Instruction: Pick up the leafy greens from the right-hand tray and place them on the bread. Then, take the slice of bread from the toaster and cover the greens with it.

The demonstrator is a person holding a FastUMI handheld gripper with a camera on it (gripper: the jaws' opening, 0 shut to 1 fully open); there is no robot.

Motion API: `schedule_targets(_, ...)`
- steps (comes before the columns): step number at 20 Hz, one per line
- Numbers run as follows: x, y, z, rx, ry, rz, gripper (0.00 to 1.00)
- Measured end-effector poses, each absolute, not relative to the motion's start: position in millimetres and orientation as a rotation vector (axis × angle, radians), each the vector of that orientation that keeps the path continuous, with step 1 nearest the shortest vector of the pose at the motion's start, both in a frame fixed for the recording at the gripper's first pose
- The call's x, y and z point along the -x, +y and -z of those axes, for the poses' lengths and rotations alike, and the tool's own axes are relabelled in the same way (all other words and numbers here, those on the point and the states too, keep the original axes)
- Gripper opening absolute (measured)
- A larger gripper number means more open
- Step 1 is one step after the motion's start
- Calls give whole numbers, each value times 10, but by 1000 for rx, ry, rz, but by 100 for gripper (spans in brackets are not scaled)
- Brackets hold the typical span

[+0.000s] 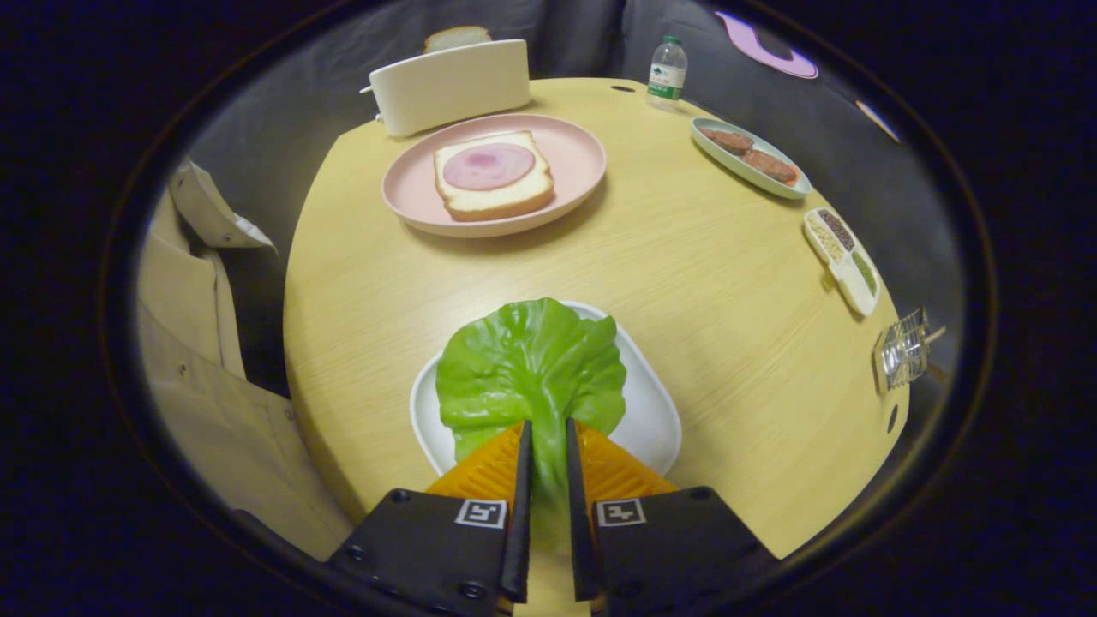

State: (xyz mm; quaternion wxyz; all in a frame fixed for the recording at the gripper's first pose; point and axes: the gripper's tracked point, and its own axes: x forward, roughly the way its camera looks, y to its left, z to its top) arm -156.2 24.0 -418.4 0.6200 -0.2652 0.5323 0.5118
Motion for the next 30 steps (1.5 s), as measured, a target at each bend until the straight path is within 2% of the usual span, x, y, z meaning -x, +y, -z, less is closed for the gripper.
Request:
schedule_targets(3, 1531, 217, 4146, 637, 1197, -1159, 4)
schedule_targets(15, 1398, 535, 3614, 649, 1096, -1086, 3)
schedule_targets(30, 1306, 1690, 3322, 594, 1027, -1167, 5)
